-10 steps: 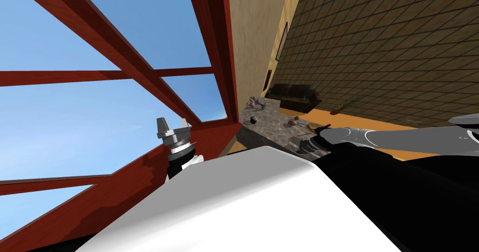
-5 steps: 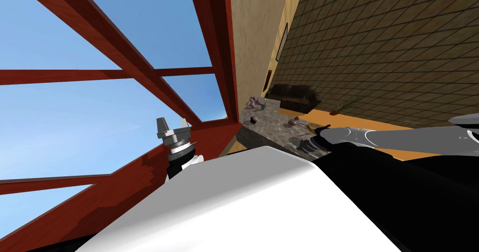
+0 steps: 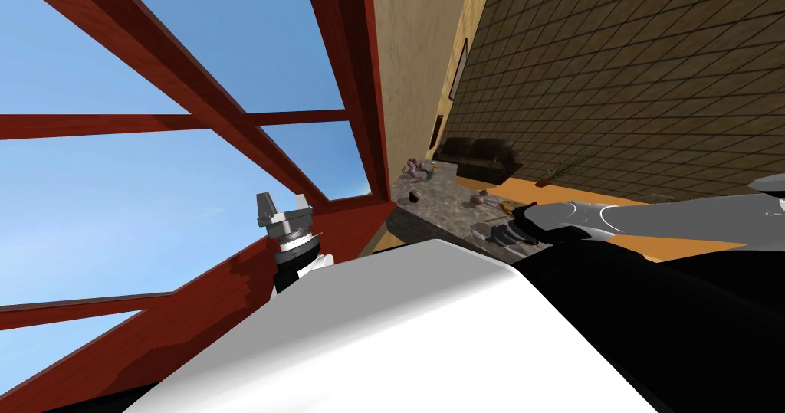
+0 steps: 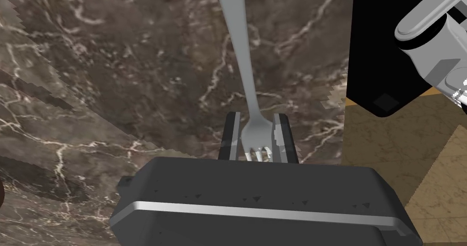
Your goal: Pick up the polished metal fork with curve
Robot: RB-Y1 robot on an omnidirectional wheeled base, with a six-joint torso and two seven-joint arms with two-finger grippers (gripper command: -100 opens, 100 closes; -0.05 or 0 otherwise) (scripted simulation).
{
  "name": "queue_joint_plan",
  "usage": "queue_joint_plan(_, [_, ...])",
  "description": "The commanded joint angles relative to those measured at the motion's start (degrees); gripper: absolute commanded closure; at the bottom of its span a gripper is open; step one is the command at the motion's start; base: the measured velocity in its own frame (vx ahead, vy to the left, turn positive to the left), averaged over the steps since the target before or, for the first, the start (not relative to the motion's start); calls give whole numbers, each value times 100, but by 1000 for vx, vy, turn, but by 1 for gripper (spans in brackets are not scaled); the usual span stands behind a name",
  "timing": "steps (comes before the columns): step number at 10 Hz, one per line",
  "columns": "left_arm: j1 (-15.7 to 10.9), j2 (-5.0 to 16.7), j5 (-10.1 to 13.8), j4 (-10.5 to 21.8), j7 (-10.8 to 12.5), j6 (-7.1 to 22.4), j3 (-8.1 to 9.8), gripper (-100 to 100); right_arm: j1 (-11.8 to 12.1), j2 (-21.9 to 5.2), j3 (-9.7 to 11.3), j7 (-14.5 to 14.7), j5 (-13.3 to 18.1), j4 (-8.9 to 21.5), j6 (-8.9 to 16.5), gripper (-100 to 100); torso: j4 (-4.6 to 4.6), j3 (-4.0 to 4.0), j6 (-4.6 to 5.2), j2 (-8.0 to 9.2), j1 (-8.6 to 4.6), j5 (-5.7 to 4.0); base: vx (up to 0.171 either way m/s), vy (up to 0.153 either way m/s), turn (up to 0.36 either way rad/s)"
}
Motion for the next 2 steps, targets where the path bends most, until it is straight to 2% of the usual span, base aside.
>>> queue_joint_plan(1, [0, 0, 0, 0, 0, 0, 0, 0, 0, 0, 0, 0, 0, 0, 0, 100, 0, 0, 0, 0, 0, 0, -6, -4, -16])
queue_joint_plan(2, [0, 0, 0, 0, 0, 0, 0, 0, -3, -18, -5, 3, -10, 0, -18, 0, -1, 0, -1, 1, -2, -6, 0, 0, 0])
